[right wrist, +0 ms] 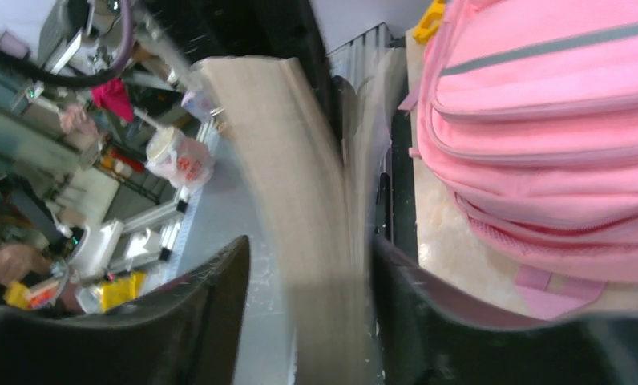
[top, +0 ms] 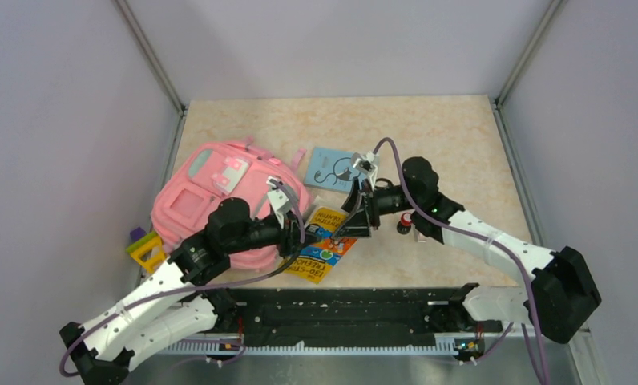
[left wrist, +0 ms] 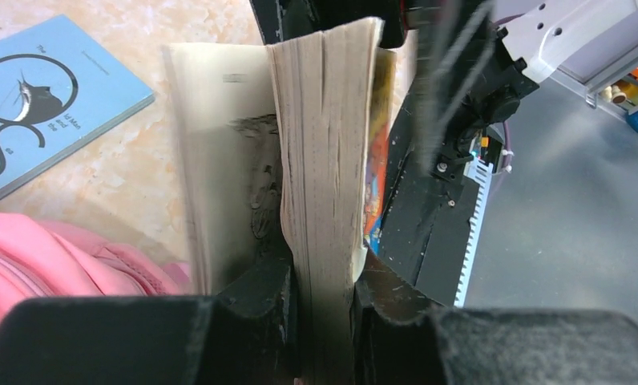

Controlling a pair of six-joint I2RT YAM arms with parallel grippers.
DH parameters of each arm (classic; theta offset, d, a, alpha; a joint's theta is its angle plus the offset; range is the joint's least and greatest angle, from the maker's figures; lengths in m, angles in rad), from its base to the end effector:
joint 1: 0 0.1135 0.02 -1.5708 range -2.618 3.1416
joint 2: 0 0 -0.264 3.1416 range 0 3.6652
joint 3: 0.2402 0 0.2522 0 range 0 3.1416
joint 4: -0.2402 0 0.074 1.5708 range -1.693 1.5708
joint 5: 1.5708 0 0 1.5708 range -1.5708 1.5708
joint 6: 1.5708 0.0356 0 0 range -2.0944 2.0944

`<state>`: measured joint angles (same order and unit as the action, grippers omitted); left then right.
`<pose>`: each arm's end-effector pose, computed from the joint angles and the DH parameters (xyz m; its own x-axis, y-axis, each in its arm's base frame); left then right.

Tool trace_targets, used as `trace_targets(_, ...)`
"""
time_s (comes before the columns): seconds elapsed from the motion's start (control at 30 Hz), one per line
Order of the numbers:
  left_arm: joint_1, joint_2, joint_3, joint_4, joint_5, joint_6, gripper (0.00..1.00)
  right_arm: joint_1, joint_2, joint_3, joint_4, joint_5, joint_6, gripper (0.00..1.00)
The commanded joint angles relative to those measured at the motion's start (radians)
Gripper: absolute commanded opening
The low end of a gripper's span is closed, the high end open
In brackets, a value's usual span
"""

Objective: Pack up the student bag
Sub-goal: Pick up the book from the center of the board.

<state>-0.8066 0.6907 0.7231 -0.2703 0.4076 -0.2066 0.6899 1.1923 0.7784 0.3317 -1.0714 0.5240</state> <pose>0.1027 -0.1275 0.3244 -0.3502 0.0933 -0.9320 0.8762 0.3844 -0.2908 0.1819 0.1906 0.3078 -0.5450 -0.1390 -0.8268 -0.8165 -0.1362 0.5611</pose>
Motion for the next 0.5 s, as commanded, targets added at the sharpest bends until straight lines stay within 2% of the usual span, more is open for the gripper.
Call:
trace_targets(0.0,0.003,0.008,0.062,0.069,-0.026,0.009,0.00,0.019,0.018,0.048,0.005,0.032,-0.022,0.33)
trace_targets(0.03,0.003,0.005,0.076,0.047,-0.048,0.018,0.04,0.018,0.013,0.056,-0.037,0.059,-0.051,0.18)
trace_targets(0.07,0.003,0.002,0.091,0.018,-0.079,0.027,0.16,0.015,0.005,0.066,-0.082,0.098,-0.081,0.07)
trace_targets(0.1,0.002,-0.001,0.112,-0.013,-0.121,0.040,0.37,0.008,-0.005,0.072,-0.123,0.162,-0.104,0.00)
trace_targets(0.13,0.003,-0.005,0.133,-0.056,-0.175,0.053,0.58,-0.006,-0.015,0.074,-0.152,0.210,-0.114,0.00)
trace_targets(0.17,0.002,-0.006,0.155,-0.097,-0.246,0.063,0.72,-0.033,-0.029,0.072,-0.172,0.250,-0.112,0.00)
trace_targets(0.2,0.002,-0.007,0.174,-0.136,-0.315,0.075,0.81,-0.078,-0.046,0.062,-0.187,0.295,-0.101,0.00)
trace_targets(0.27,0.003,-0.004,0.186,-0.196,-0.492,0.094,0.90,-0.145,-0.086,0.051,-0.252,0.435,-0.099,0.00)
trace_targets(0.33,0.002,0.016,0.168,-0.231,-0.645,0.090,0.91,-0.174,-0.132,0.053,-0.358,0.631,-0.140,0.00)
trace_targets(0.4,0.003,0.061,0.135,-0.242,-0.692,0.076,0.91,-0.175,-0.173,0.056,-0.440,0.816,-0.183,0.00)
trace_targets(0.47,-0.003,0.139,0.105,-0.249,-0.659,0.039,0.91,-0.175,-0.220,0.048,-0.483,0.950,-0.201,0.00)
